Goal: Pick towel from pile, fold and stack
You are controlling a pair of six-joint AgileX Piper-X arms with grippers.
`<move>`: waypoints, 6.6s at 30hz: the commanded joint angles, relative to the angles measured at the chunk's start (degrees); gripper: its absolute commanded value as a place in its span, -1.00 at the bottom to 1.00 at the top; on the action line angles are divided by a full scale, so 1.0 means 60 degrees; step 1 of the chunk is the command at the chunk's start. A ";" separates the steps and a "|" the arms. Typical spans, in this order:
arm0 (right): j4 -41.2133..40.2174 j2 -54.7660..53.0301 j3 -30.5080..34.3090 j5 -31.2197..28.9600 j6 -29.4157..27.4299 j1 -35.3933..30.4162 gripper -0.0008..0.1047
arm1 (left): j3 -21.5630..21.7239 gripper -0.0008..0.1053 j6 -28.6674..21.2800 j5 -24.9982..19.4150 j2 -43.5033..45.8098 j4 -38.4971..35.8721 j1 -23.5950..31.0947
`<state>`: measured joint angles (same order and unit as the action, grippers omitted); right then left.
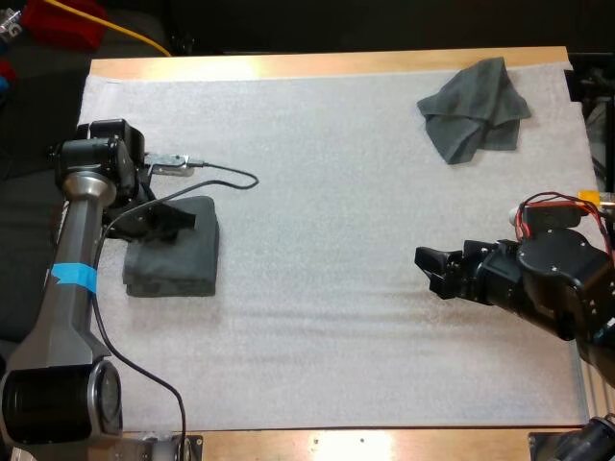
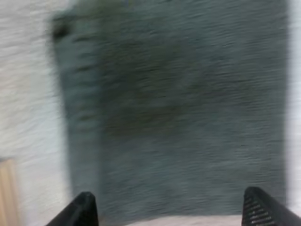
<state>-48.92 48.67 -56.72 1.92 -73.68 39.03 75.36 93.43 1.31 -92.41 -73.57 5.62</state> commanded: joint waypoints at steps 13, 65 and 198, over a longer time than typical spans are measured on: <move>0.0003 -0.0041 -0.0077 -0.0081 -0.0107 -0.0032 0.37 | -0.0981 0.16 0.0451 0.0611 0.0043 0.0713 0.0019; -0.0168 -0.0041 -0.0077 -0.0480 -0.2357 -0.3966 0.37 | -0.0476 0.16 0.0450 0.0845 0.5549 0.0717 0.0019; -0.2090 -0.8615 0.4221 0.0512 -0.4456 -0.7795 0.37 | -0.7644 0.16 -0.0341 0.0818 1.6857 0.2548 -0.0937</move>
<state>-61.90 -0.77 -31.29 4.88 -100.32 -7.76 29.28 90.96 5.98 0.69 -59.39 0.00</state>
